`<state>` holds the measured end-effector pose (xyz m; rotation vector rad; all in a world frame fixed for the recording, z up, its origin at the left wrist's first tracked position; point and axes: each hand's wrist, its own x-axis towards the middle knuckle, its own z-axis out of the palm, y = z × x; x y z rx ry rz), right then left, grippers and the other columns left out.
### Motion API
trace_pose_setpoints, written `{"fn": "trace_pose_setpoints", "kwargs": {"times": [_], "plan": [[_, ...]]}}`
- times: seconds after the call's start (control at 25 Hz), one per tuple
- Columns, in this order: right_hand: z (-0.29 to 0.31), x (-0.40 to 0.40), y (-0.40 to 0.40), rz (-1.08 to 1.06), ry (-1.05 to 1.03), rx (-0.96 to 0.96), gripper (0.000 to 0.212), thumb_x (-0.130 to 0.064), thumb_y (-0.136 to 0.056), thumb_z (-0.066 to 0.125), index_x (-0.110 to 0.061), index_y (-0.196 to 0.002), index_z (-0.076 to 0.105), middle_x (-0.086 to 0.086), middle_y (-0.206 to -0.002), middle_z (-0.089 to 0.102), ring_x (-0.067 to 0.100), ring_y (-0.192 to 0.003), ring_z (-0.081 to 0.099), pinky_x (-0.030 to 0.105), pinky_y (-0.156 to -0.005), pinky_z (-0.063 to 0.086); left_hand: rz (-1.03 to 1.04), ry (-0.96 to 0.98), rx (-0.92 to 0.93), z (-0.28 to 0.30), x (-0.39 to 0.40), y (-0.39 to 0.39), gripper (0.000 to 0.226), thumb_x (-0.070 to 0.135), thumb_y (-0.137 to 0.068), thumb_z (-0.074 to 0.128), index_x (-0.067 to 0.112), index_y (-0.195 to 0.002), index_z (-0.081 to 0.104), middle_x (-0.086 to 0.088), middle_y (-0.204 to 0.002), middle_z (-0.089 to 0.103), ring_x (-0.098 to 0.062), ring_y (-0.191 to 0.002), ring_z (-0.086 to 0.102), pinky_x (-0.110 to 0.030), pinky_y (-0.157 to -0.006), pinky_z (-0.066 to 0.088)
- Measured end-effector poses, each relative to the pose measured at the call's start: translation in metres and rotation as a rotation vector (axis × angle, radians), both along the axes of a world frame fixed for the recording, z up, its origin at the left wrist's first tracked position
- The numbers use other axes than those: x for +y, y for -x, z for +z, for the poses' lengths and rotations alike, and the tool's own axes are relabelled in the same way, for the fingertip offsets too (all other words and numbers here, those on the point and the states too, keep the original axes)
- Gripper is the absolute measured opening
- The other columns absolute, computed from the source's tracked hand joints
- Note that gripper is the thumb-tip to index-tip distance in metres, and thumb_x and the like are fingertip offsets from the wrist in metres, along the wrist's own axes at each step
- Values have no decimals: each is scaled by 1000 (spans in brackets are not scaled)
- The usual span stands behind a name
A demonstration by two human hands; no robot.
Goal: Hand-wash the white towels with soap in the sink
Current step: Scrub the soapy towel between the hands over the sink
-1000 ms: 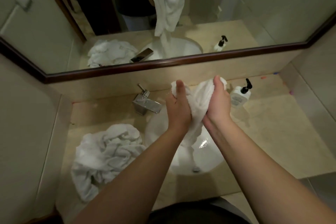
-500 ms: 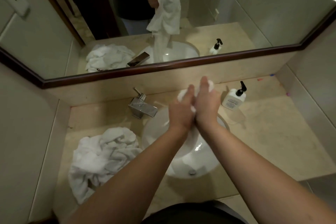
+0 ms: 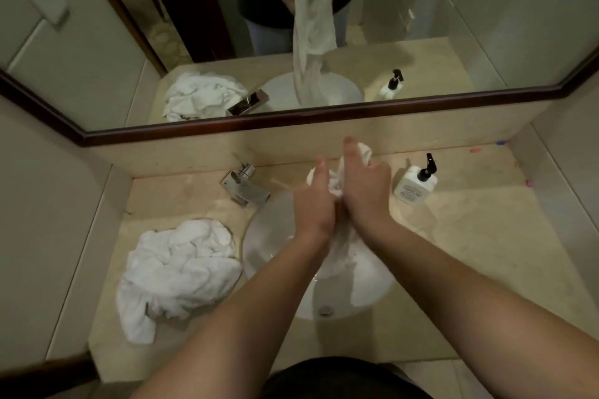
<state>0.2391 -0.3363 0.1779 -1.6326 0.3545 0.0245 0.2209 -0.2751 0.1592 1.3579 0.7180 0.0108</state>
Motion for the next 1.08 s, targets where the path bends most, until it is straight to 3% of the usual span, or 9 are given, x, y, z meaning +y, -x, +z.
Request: {"fn": "trace_pose_setpoints", "kwargs": {"times": [0.12, 0.2, 0.28, 0.36, 0.44, 0.6, 0.8, 0.96, 1.08], "plan": [[9, -26, -26, 24, -109, 97, 36, -42, -93, 64, -19, -69, 51, -3, -62, 53, 10, -57, 51, 21, -54, 44, 11, -61, -34, 7, -10, 2, 47, 49, -101, 48, 20, -67, 62, 8, -65, 65, -4, -63, 60, -23, -66, 49], [-3, -37, -20, 257, -109, 77, 32, -44, -86, 70, -15, -80, 60, -1, -71, 61, 12, -66, 60, 29, -65, 52, 69, -50, -48, 8, -2, -3, 48, 54, -101, 45, 20, -71, 61, 2, -72, 65, -11, -71, 62, -32, -76, 52], [-14, -57, -14, 475, -82, 74, 46, -49, -78, 76, -12, -101, 62, 3, -94, 70, 16, -88, 69, 36, -80, 58, 134, -64, -88, 9, 3, -4, 49, 55, -101, 42, 16, -77, 59, -3, -75, 61, -10, -68, 61, -28, -71, 52], [-17, -79, -18, 629, 34, 18, 37, -40, -82, 77, -19, -107, 57, 0, -101, 68, 6, -93, 67, 24, -82, 56, 210, -95, -138, 10, 5, -3, 48, 54, -102, 39, 15, -81, 57, -6, -79, 56, -8, -66, 56, -20, -65, 48], [-11, -91, -18, 714, 181, -119, 16, -23, -90, 70, -25, -100, 57, -7, -94, 64, -6, -89, 64, 9, -74, 50, 245, -58, -160, 10, 7, 0, 48, 59, -100, 41, 15, -88, 55, -6, -84, 51, -16, -72, 50, -28, -69, 45], [-3, -80, -1, 515, 163, -440, 15, -8, -98, 58, -18, -86, 59, -12, -77, 57, -13, -74, 60, 5, -67, 45, 237, 30, -173, 9, 2, 5, 48, 68, -89, 47, 22, -75, 49, -4, -74, 44, -20, -77, 44, -39, -76, 38], [7, -54, -4, 248, -337, -25, 27, -37, -97, 56, -15, -83, 62, 6, -79, 63, 16, -77, 64, 37, -75, 55, 229, -62, -194, 21, 3, 1, 53, 65, -95, 42, 21, -66, 46, -1, -68, 49, -14, -68, 50, -31, -71, 42], [15, -27, 10, 189, -170, -134, 37, -32, -97, 58, -10, -68, 58, -3, -55, 58, 5, -50, 57, 20, -49, 47, 220, -163, -181, 31, -18, 4, 55, 52, -102, 40, 19, -59, 42, 9, -50, 45, -6, -48, 45, -22, -52, 40], [14, -18, 0, 52, -116, -177, 35, -30, -98, 58, -11, -69, 56, -3, -55, 56, 7, -47, 53, 22, -47, 42, 199, -91, -231, 32, -34, 11, 53, 41, -103, 46, 19, -55, 47, 10, -44, 51, -4, -44, 49, -19, -48, 40]]}}
